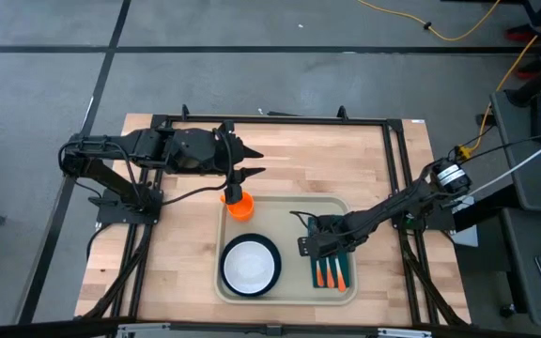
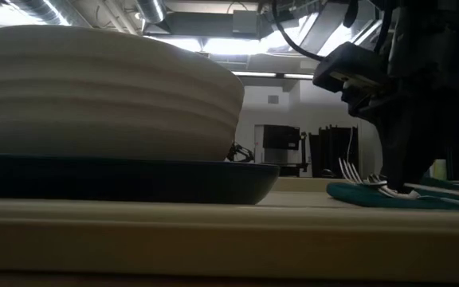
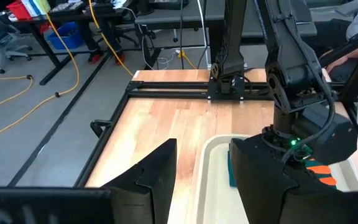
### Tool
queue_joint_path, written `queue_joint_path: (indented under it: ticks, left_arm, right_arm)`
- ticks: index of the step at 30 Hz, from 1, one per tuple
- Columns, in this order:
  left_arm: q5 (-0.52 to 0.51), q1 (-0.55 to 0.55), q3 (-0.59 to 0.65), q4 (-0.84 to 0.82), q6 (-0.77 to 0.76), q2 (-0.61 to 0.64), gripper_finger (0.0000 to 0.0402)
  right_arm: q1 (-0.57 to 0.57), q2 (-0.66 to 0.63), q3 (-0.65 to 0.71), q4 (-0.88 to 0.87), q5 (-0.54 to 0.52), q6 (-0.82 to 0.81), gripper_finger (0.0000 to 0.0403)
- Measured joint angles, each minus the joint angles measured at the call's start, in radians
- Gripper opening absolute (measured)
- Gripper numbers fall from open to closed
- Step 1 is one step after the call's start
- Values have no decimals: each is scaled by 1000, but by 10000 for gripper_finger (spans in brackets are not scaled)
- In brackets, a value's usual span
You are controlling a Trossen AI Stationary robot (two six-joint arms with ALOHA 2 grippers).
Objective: Set up tray
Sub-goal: Put the orange fork on the green napkin to the left of the orange spoon
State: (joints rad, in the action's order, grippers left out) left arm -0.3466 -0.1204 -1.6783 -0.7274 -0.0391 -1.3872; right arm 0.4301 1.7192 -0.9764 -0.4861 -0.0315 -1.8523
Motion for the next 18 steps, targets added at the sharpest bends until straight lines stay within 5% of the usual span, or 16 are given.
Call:
queue_joint_path:
  ticks: [18]
  left_arm:
    - [8, 0, 0, 5, -10, 0, 145]
  right_arm:
    - [0, 4, 0, -18, 2, 6, 26]
